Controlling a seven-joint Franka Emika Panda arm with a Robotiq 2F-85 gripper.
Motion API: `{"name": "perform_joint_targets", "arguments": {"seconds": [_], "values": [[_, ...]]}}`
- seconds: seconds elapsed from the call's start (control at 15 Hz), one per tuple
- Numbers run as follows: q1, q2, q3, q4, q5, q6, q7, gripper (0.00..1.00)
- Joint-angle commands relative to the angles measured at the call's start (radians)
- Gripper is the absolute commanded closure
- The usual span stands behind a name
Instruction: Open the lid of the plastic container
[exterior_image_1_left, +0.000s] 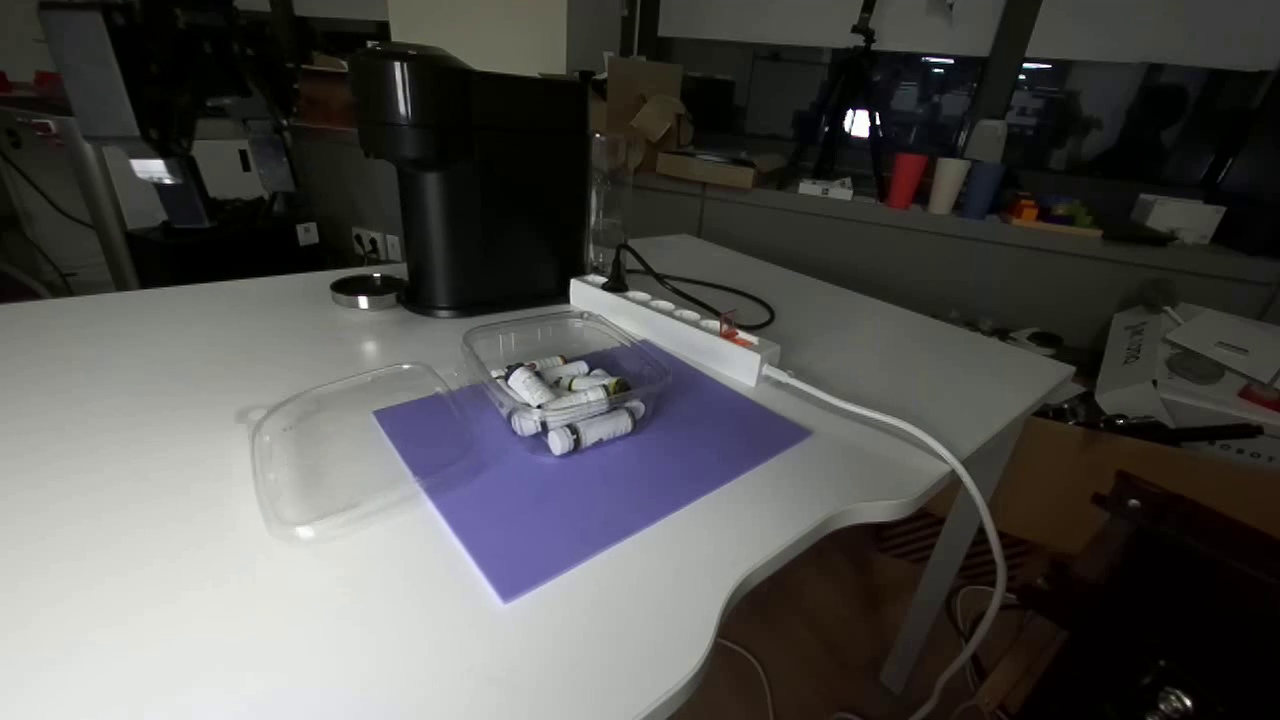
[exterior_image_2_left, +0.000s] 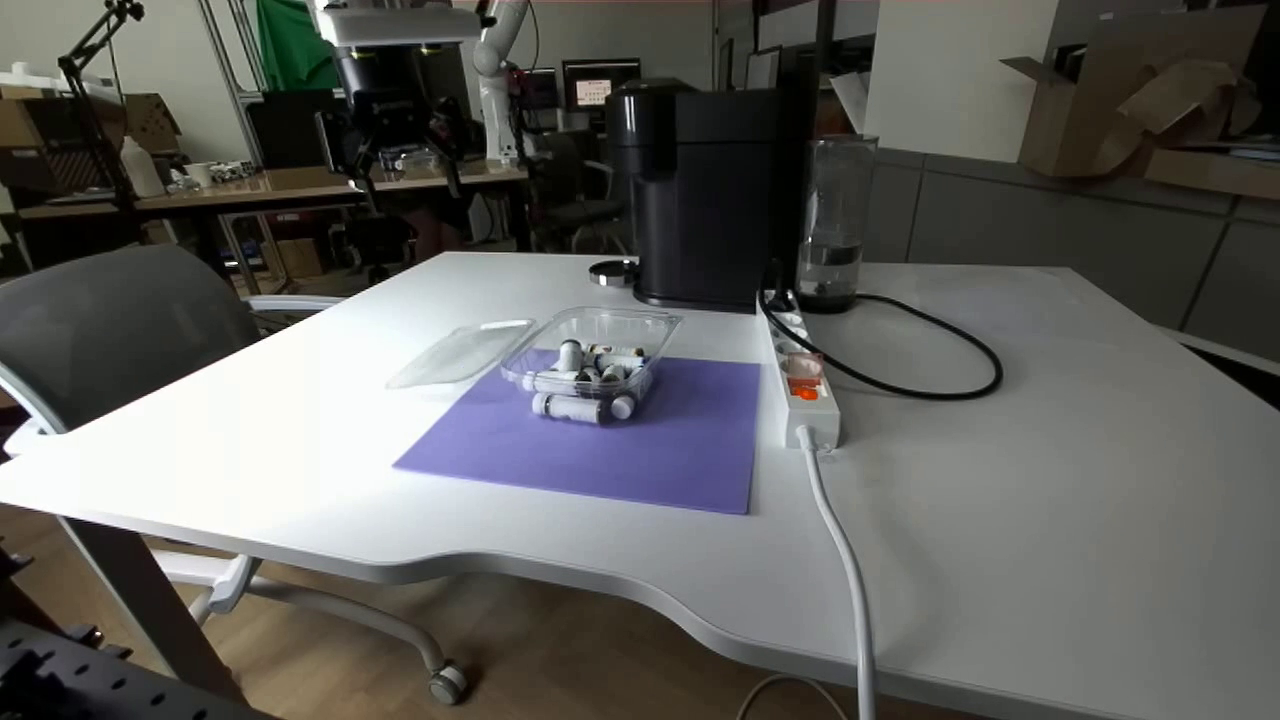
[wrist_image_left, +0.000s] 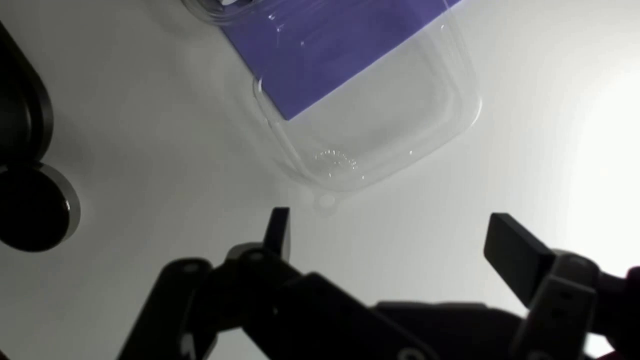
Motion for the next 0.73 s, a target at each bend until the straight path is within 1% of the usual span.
{"name": "perform_joint_targets", "arguments": {"seconds": [0.0, 0.27, 0.47, 0.67], "values": [[-0.007, -0.05, -0.001, -0.032, -0.019, 0.008, 0.059, 0.0], [-0.006, -0.109, -0.023, -0.079, -0.03, 0.001, 0.176, 0.0], [0.001, -0.137, -0.041, -0.091, -0.053, -0.08, 0.262, 0.0], [-0.002, -0.157, -0.04, -0.096, -0.041, -0.167, 0.317, 0.0]]}}
